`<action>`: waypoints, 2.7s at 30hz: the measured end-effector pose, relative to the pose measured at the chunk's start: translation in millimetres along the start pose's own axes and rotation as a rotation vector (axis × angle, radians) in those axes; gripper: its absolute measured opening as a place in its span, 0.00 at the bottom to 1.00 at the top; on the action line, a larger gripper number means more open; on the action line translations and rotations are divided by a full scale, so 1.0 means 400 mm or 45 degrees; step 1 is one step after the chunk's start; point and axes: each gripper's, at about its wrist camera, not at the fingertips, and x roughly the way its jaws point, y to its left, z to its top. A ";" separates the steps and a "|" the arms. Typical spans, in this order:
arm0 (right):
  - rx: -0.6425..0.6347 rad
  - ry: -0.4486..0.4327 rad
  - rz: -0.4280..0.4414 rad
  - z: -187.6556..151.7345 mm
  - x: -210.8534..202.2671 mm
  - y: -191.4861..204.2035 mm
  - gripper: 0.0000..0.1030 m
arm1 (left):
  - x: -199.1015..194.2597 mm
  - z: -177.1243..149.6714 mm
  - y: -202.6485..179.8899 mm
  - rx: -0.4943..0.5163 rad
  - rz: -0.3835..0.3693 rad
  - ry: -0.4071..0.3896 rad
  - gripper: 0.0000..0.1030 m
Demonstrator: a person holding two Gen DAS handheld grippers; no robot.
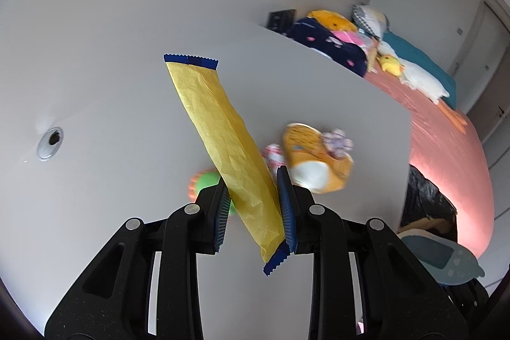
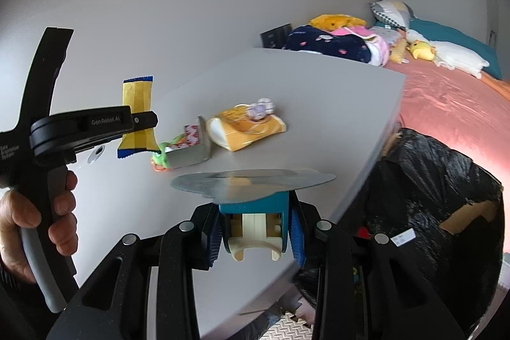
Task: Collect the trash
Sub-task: 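Carry the yellow wrapper and teal cup over the black trash bag, then open the left gripper over the bag while the right gripper releases the cup, then move both open grippers back over the toys on the table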
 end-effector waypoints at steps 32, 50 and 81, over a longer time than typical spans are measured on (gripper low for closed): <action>0.301 -0.114 -0.245 -0.048 -0.181 -0.346 0.35 | 0.049 -0.104 -0.384 0.299 -0.243 0.098 0.27; 0.449 -0.154 -0.391 -0.059 -0.262 -0.507 0.35 | 0.063 -0.177 -0.561 0.513 -0.358 0.150 0.28; 0.501 -0.230 -0.570 -0.034 -0.270 -0.517 0.73 | 0.036 -0.179 -0.540 0.655 -0.338 0.045 0.95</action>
